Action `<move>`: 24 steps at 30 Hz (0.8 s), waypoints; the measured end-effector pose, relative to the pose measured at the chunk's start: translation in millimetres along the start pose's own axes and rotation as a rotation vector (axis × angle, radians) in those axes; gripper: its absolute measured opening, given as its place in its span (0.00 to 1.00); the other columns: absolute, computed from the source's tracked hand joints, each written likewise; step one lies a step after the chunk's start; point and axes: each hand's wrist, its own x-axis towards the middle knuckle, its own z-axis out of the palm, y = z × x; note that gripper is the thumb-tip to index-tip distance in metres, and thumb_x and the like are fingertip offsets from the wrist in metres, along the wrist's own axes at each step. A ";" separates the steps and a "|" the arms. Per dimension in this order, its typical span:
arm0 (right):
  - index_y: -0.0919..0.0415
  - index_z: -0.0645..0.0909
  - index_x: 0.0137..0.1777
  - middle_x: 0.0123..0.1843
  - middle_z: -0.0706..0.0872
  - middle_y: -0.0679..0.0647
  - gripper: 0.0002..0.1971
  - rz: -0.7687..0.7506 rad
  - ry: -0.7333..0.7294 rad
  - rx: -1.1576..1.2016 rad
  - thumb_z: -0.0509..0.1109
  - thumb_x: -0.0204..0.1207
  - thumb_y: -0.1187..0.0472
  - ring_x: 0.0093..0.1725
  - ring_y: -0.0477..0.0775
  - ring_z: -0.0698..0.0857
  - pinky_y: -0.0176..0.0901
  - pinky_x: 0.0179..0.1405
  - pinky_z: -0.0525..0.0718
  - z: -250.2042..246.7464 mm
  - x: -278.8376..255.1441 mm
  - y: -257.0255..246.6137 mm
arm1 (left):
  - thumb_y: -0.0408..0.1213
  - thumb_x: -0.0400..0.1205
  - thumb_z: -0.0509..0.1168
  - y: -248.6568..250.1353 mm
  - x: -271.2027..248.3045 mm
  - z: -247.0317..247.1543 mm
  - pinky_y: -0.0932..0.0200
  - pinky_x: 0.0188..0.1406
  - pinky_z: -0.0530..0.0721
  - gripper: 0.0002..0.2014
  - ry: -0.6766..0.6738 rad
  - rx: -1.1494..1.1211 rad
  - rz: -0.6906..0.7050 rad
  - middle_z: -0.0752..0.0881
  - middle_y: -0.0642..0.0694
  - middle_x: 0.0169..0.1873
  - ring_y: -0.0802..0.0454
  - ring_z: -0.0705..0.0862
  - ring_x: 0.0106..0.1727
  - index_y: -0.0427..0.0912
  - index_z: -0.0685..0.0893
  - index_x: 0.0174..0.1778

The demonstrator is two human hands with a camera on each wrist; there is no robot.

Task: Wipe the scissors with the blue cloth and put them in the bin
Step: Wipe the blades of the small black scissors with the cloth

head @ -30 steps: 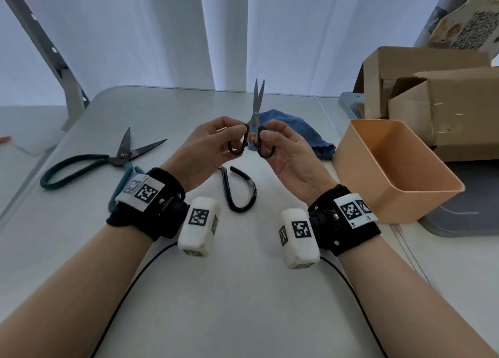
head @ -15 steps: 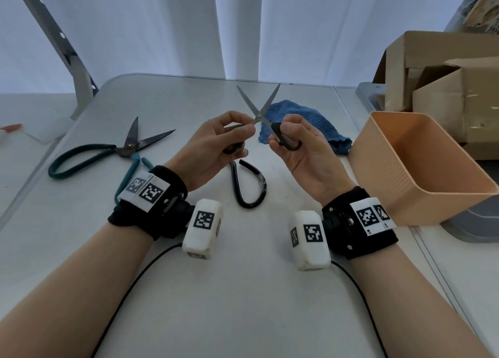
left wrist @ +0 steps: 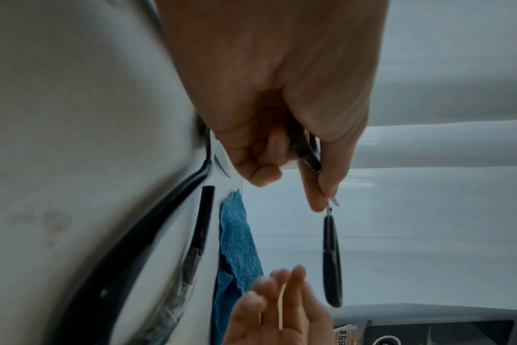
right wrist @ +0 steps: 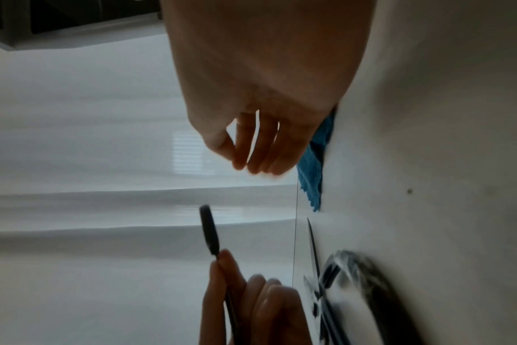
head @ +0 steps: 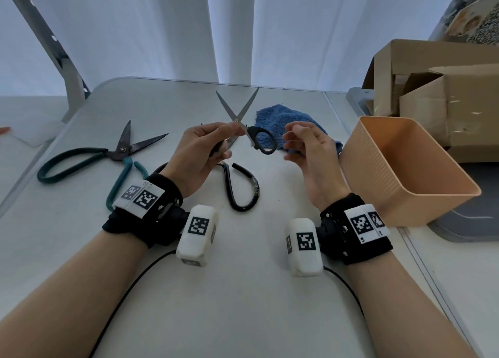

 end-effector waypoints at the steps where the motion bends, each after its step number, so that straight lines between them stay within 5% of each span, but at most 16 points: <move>1: 0.58 0.87 0.50 0.46 0.87 0.51 0.09 -0.016 0.028 -0.088 0.65 0.84 0.64 0.40 0.46 0.83 0.41 0.40 0.83 -2.9 2.7 1.5 | 0.38 0.84 0.68 0.1 0.1 -0.1 0.63 0.36 0.73 0.10 0.005 -0.007 0.004 0.64 0.52 0.21 0.53 0.58 0.27 0.36 0.91 0.49; 4: 0.54 0.88 0.60 0.65 0.82 0.51 0.12 0.022 -0.049 -0.336 0.64 0.84 0.62 0.51 0.44 0.82 0.42 0.50 0.86 -7.8 7.4 2.7 | 0.38 0.84 0.69 -0.2 0.4 -0.1 0.63 0.35 0.73 0.09 0.020 -0.019 0.003 0.64 0.52 0.20 0.53 0.58 0.27 0.37 0.92 0.47; 6: 0.52 0.87 0.63 0.81 0.67 0.50 0.12 0.063 -0.145 -0.551 0.65 0.84 0.59 0.66 0.44 0.79 0.47 0.63 0.84 -9.2 8.5 2.7 | 0.38 0.84 0.69 -1.3 0.6 -0.1 0.62 0.35 0.72 0.09 0.029 -0.025 -0.002 0.64 0.52 0.20 0.52 0.58 0.26 0.38 0.92 0.46; 9: 0.53 0.88 0.62 0.88 0.51 0.46 0.12 0.109 -0.265 -0.810 0.67 0.84 0.57 0.84 0.46 0.62 0.55 0.78 0.73 -2.5 11.6 -1.8 | 0.38 0.83 0.70 -1.9 2.3 -1.0 0.62 0.35 0.73 0.09 0.045 -0.019 -0.006 0.63 0.52 0.20 0.52 0.58 0.26 0.37 0.92 0.45; 11: 0.61 0.89 0.60 0.87 0.58 0.49 0.14 0.139 -0.341 -0.909 0.67 0.84 0.55 0.87 0.46 0.53 0.60 0.82 0.63 4.2 15.2 -4.7 | 0.38 0.83 0.70 -2.0 2.5 -1.4 0.62 0.35 0.73 0.09 0.046 -0.015 -0.008 0.63 0.52 0.20 0.51 0.58 0.27 0.37 0.92 0.45; 13: 0.72 0.85 0.54 0.71 0.79 0.48 0.19 0.103 -0.368 -0.980 0.65 0.84 0.54 0.80 0.47 0.67 0.54 0.78 0.68 7.6 20.3 -5.0 | 0.37 0.83 0.70 -1.8 2.4 -1.4 0.62 0.35 0.73 0.09 0.044 -0.014 -0.011 0.62 0.51 0.20 0.51 0.57 0.28 0.37 0.92 0.44; 14: 0.75 0.83 0.48 0.58 0.84 0.48 0.20 0.068 -0.354 -0.989 0.66 0.84 0.54 0.67 0.49 0.78 0.47 0.66 0.75 8.5 21.5 -4.9 | 0.37 0.83 0.70 -1.7 2.2 -1.4 0.62 0.35 0.73 0.09 0.043 -0.014 -0.012 0.62 0.51 0.20 0.50 0.57 0.28 0.38 0.92 0.44; 16: 0.69 0.84 0.39 0.39 0.81 0.47 0.16 0.021 -0.272 -0.969 0.69 0.82 0.56 0.41 0.47 0.78 0.35 0.39 0.73 8.2 20.4 -5.3 | 0.38 0.83 0.70 -1.2 1.9 -1.2 0.62 0.35 0.73 0.09 0.046 -0.012 -0.018 0.62 0.51 0.20 0.48 0.55 0.31 0.39 0.93 0.42; 17: 0.62 0.87 0.41 0.36 0.82 0.45 0.10 0.025 -0.225 -0.932 0.71 0.81 0.58 0.37 0.43 0.77 0.28 0.34 0.71 5.5 20.4 -4.0 | 0.38 0.83 0.70 -1.0 1.8 -1.1 0.62 0.36 0.74 0.09 0.045 -0.006 -0.022 0.62 0.51 0.20 0.46 0.55 0.32 0.40 0.93 0.42; 19: 0.56 0.91 0.50 0.40 0.87 0.43 0.06 0.020 -0.168 -0.847 0.74 0.77 0.64 0.40 0.37 0.81 0.21 0.36 0.73 -2.8 19.9 -1.0 | 0.39 0.82 0.71 -1.6 1.7 -0.8 0.61 0.36 0.73 0.08 0.035 0.005 -0.025 0.61 0.50 0.20 0.44 0.54 0.33 0.40 0.93 0.41; 24: 0.49 0.91 0.50 0.67 0.81 0.45 0.13 -0.023 -0.221 -0.815 0.71 0.77 0.69 0.51 0.45 0.83 0.41 0.55 0.79 -6.5 20.4 3.2 | 0.39 0.82 0.71 -2.3 1.9 -1.1 0.61 0.35 0.72 0.08 0.013 0.013 -0.012 0.61 0.49 0.20 0.45 0.53 0.32 0.40 0.93 0.41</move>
